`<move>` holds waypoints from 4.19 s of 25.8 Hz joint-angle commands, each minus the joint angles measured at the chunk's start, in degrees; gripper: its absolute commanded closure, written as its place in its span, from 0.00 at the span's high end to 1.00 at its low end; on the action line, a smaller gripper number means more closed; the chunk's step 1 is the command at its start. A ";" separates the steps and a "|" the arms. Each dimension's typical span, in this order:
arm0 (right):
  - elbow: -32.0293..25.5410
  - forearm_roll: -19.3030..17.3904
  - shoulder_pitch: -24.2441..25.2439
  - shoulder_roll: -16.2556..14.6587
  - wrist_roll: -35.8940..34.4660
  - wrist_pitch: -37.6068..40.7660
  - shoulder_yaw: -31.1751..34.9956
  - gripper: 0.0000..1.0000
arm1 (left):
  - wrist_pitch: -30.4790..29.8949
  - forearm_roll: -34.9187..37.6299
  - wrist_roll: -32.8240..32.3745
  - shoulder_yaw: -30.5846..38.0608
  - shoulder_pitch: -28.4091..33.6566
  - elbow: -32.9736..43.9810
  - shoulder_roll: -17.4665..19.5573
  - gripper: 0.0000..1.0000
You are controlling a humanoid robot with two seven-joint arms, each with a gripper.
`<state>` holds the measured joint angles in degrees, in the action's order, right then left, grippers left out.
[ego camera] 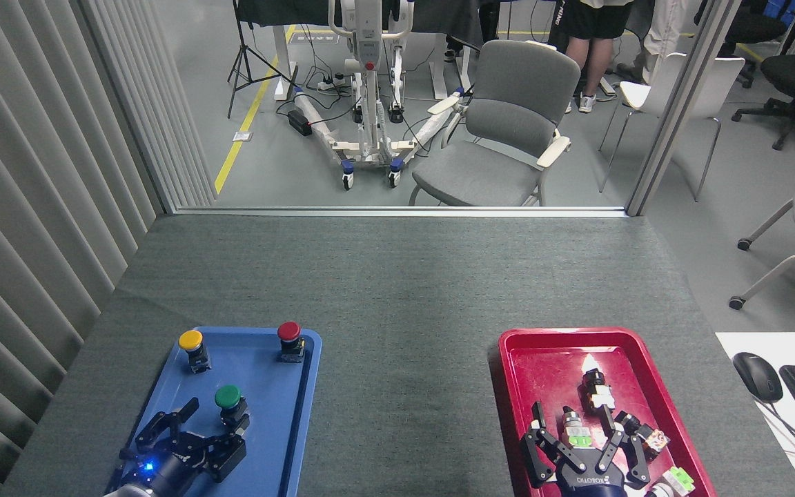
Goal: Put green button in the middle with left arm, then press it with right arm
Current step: 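Grasp the green button with the left hand, then carry the green button off the tray toward the table middle, then release the green button on the table and withdraw the left hand, then move the right hand from the red tray over the green button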
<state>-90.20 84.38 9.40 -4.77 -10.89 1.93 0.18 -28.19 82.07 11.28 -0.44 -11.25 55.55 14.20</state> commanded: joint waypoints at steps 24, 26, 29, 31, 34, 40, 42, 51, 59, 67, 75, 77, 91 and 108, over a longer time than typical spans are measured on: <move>0.63 0.00 0.00 0.03 -0.01 0.01 -0.26 1.00 | -12.15 -0.94 0.06 -4.04 -5.63 3.25 0.65 0.00; 0.63 0.00 0.00 0.03 -0.01 0.01 -0.26 1.00 | -11.80 0.02 0.06 -6.41 -7.47 2.81 -4.36 0.00; 0.72 0.00 0.00 0.02 -0.01 0.01 -0.26 1.00 | -8.64 4.33 0.06 -10.36 -10.02 -2.47 -10.33 0.00; 0.72 0.09 0.00 0.03 -0.01 0.01 -0.26 1.00 | -3.72 7.84 -0.20 -11.42 -11.08 -4.84 -13.23 0.00; 0.72 0.00 0.00 -0.06 -0.10 0.01 -0.26 1.00 | -2.48 8.20 0.06 -11.51 -11.16 -5.81 -14.55 0.00; 0.72 0.00 -0.18 -0.24 -0.54 1.41 -0.26 1.00 | -2.57 8.11 0.76 -13.70 -12.92 -10.99 -16.49 0.00; 0.63 0.00 -0.18 -0.15 -0.54 1.41 -0.26 1.00 | -2.31 7.93 0.68 -14.14 -12.92 -12.40 -17.54 0.09; 0.63 0.00 -0.18 0.03 -0.45 1.41 -0.26 1.00 | -2.22 7.93 0.06 -14.14 -10.64 -10.47 -18.07 0.99; 0.63 -0.18 -0.18 0.55 -0.45 1.50 -0.26 0.86 | -1.96 1.96 -5.04 -6.23 2.64 21.88 -5.41 0.99; 0.63 -0.27 -0.44 1.96 -0.62 1.50 -0.88 0.37 | 4.99 -3.23 -0.20 10.73 9.84 20.21 -6.47 0.99; 1.16 0.35 -2.90 2.66 -0.27 1.76 -4.57 0.00 | 8.94 -3.84 2.35 11.26 8.88 17.40 -5.76 0.99; 1.69 1.40 -3.08 3.28 -0.19 1.76 -5.54 0.00 | 8.94 -3.84 2.26 11.26 8.26 16.25 -5.59 0.99; 13.99 4.13 -12.22 4.51 12.29 0.09 -15.56 0.00 | 8.77 -3.84 3.22 11.26 8.35 18.10 -5.50 0.99; 17.42 5.54 -15.38 7.06 13.09 0.89 -20.04 0.00 | 8.59 -4.11 3.22 11.34 9.49 18.27 -5.50 0.99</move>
<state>-74.25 89.77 -4.85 1.93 2.17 2.87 -18.93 -19.62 78.04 14.53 10.84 -1.77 73.83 8.72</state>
